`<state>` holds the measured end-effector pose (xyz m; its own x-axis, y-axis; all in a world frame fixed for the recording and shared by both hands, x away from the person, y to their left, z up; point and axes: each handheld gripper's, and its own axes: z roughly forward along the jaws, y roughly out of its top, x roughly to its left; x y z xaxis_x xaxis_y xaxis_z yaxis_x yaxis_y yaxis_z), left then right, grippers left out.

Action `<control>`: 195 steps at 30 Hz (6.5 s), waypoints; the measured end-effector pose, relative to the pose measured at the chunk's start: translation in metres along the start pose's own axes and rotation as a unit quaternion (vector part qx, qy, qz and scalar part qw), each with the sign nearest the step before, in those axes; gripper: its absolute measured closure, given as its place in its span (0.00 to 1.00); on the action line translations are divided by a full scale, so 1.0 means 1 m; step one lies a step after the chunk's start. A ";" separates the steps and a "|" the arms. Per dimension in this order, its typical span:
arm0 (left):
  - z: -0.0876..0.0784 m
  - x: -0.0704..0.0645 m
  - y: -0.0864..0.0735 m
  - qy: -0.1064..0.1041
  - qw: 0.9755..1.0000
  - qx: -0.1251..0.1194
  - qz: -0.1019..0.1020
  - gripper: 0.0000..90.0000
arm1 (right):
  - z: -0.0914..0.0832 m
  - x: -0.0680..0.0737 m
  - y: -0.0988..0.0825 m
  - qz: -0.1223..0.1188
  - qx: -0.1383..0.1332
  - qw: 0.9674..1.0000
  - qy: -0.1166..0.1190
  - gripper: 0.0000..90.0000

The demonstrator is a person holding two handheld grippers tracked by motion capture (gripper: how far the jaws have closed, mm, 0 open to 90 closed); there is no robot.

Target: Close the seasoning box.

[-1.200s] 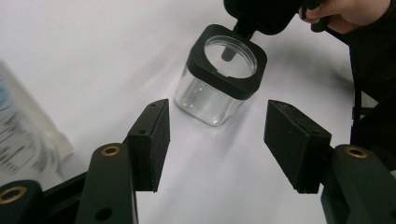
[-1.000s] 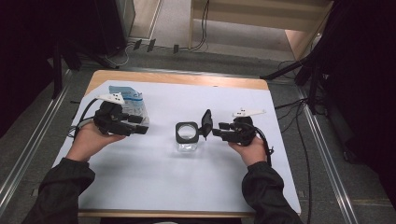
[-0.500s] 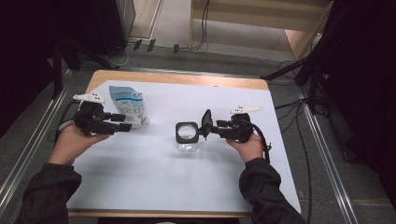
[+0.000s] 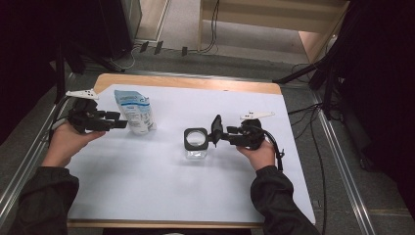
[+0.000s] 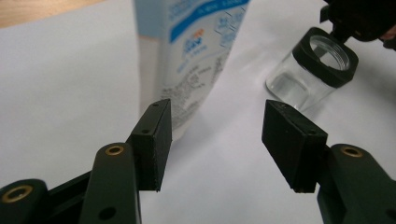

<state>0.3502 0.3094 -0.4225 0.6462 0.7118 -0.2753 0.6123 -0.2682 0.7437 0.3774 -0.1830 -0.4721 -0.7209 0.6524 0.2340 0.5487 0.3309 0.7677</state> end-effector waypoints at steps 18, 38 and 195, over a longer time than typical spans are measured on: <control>0.015 0.013 0.021 0.018 0.999 -0.027 -0.003 0.63 | -0.017 0.002 -0.015 0.006 -0.005 1.000 -0.015 0.60; 0.022 0.008 0.024 -0.012 1.000 -0.027 0.010 0.96 | -0.015 0.009 -0.021 -0.001 0.002 1.000 -0.014 0.57; 0.012 -0.132 0.055 -0.107 0.993 0.022 0.046 1.00 | 0.101 0.189 -0.011 -0.165 -0.044 0.980 0.107 0.48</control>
<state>0.3040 0.1930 -0.3531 0.7793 0.5299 -0.3345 0.5628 -0.3572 0.7454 0.2774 0.0057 -0.4970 -0.9300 0.3596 0.0768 0.2392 0.4331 0.8690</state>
